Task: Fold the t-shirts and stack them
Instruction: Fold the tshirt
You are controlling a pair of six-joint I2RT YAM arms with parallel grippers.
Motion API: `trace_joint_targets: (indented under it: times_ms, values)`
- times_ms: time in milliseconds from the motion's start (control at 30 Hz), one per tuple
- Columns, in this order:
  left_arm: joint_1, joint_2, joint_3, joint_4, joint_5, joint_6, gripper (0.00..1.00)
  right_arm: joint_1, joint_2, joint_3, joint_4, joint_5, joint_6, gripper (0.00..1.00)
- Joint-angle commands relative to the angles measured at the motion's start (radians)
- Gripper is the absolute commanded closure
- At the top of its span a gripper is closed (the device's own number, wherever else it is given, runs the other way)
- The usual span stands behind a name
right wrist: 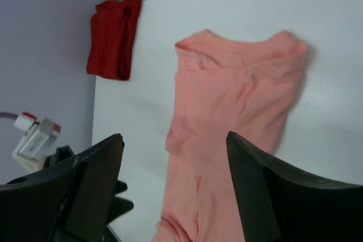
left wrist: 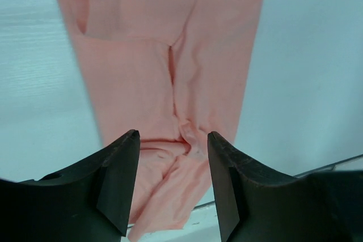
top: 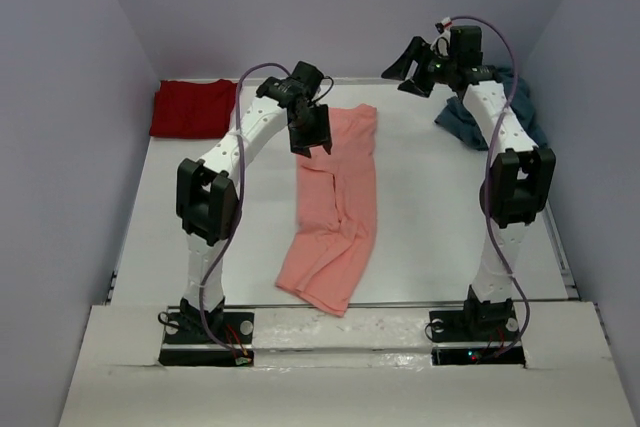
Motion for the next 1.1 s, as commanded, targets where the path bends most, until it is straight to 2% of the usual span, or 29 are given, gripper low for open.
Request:
trace_joint_targets:
  times_ms: [0, 33, 67, 133, 200, 367, 667, 1067]
  values:
    - [0.052, -0.025, -0.097, 0.064, -0.011, 0.081, 0.34, -0.002, -0.058, -0.18, -0.07, -0.042, -0.042, 0.21]
    - [0.067, -0.03, -0.15, 0.117, -0.017, 0.108, 0.27, -0.002, -0.066, -0.208, -0.07, -0.062, -0.04, 0.21]
    - [0.084, -0.033, -0.178, 0.149, -0.005, 0.12, 0.25, -0.002, -0.072, -0.233, -0.07, -0.07, -0.04, 0.2]
    - [0.153, -0.04, -0.237, 0.221, 0.042, 0.142, 0.23, -0.002, -0.084, -0.294, -0.07, -0.083, -0.044, 0.21]
    - [0.231, -0.047, -0.332, 0.35, 0.155, 0.148, 0.22, -0.011, -0.093, -0.344, -0.068, -0.11, -0.048, 0.2]
    - [0.331, -0.01, -0.37, 0.434, 0.24, 0.166, 0.21, -0.022, -0.103, -0.424, -0.056, -0.142, -0.056, 0.21]
    - [0.352, 0.094, -0.344, 0.5, 0.345, 0.19, 0.21, -0.022, -0.103, -0.544, -0.024, -0.104, -0.057, 0.24]
    - [0.349, 0.176, -0.289, 0.488, 0.343, 0.188, 0.21, 0.007, 0.002, -0.489, -0.03, -0.062, -0.06, 0.26]
